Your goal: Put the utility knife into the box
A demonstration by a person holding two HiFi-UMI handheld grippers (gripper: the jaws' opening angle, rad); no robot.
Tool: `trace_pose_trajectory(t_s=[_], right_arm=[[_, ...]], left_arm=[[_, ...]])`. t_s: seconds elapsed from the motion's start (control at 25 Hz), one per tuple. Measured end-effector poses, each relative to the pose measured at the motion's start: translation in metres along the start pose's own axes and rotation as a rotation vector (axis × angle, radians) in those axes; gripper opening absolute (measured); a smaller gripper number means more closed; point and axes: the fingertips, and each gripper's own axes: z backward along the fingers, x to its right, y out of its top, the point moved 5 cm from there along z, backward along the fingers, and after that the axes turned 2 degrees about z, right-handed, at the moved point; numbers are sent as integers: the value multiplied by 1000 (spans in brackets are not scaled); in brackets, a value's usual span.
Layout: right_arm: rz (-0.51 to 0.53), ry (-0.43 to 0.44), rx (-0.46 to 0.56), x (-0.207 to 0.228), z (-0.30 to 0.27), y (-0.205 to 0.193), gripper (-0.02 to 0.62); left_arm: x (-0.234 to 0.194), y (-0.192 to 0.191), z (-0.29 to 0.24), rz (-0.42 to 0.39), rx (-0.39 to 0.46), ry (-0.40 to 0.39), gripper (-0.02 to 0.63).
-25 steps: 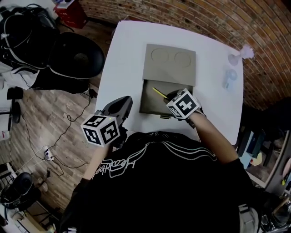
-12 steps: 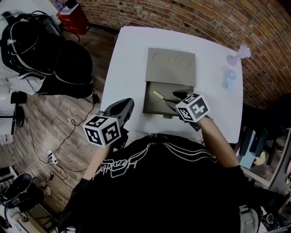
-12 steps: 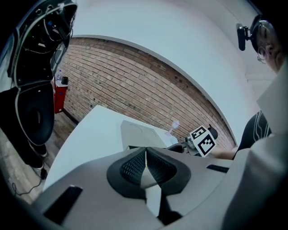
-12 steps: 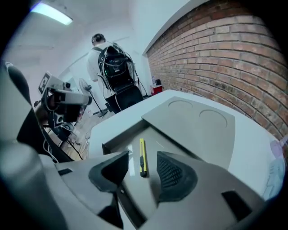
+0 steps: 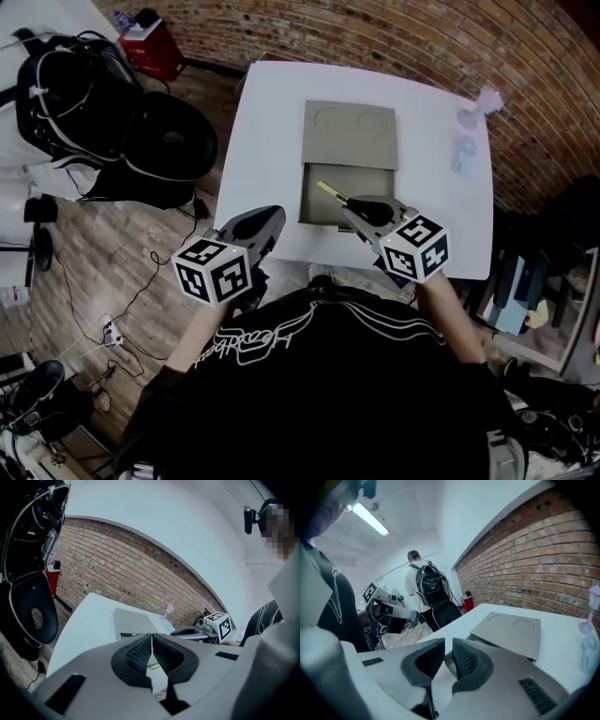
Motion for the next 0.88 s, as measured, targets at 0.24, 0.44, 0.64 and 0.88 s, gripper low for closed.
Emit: trace_pose_trajectory(t_s=[0.24,0.44,0.64,0.88], right_arm=[[-11,76,152,-37,32,9,2],[-35,154,259,-67,50,20,2],[-71,166,302,-89,60,19,2],[-49,148,311,-105,75,10,2]], left_arm=[[29,2,16,-42,29,-80,35],[46,-1,35,-89,59,-128,35],[56,-12,49,-120,78,-154,35],[73,-26,56,-145,79,-183,34]])
